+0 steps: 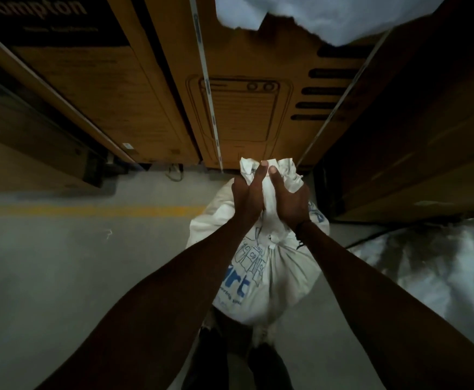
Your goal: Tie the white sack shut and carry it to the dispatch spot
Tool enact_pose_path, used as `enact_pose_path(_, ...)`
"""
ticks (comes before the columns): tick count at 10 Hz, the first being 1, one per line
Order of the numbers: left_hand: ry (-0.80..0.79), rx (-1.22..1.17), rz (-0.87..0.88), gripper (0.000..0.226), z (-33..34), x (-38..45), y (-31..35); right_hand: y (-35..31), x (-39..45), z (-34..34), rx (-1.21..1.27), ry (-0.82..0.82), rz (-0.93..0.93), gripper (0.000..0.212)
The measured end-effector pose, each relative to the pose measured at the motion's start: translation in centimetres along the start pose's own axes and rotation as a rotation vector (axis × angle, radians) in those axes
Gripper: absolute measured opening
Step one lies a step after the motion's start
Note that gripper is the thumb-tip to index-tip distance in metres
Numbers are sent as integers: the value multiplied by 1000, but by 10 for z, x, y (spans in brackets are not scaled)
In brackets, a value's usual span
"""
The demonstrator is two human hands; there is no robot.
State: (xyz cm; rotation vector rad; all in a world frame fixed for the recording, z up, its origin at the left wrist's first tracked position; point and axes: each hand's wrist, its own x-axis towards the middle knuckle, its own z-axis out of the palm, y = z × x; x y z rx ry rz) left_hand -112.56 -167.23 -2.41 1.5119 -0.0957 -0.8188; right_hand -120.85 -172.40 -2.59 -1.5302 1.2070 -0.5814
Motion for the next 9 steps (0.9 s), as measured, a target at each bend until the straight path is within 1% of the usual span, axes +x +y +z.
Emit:
enact_pose_path(1, -26, 54, 19, 32, 1, 4, -18, 23, 2, 2, -1, 36, 5, 50)
enact_pose_path(2, -47, 94, -10, 26, -2, 4, -41, 63, 1, 8, 63, 69, 63, 64)
enact_pose_path(3, -107, 149, -56, 17, -12, 0, -63, 101, -7, 12, 97, 112, 245, 97)
enact_pose_path(4, -157, 247, -74, 16, -25, -4, -79, 110, -18, 6, 77, 28, 268, 73)
enact_pose_path(5, -175, 336, -79, 30, -31, -18, -71, 89, -31, -8, 41, -80, 265, 41)
enact_pose_path(6, -159, 430, -125, 40, -34, -35, -42, 66, -42, -33, 33, -141, 250, 50)
enact_pose_path(7, -187, 556, -210, 76, -43, -52, -12, 51, -59, -67, -98, -191, 186, 84)
enact_pose_path(8, -182, 629, -232, 83, -53, -87, 35, 17, -88, -109, -167, -204, 127, 88)
enact_pose_path(9, -189, 696, -175, 73, -66, -132, 79, -9, -119, -143, -211, -212, 116, 85)
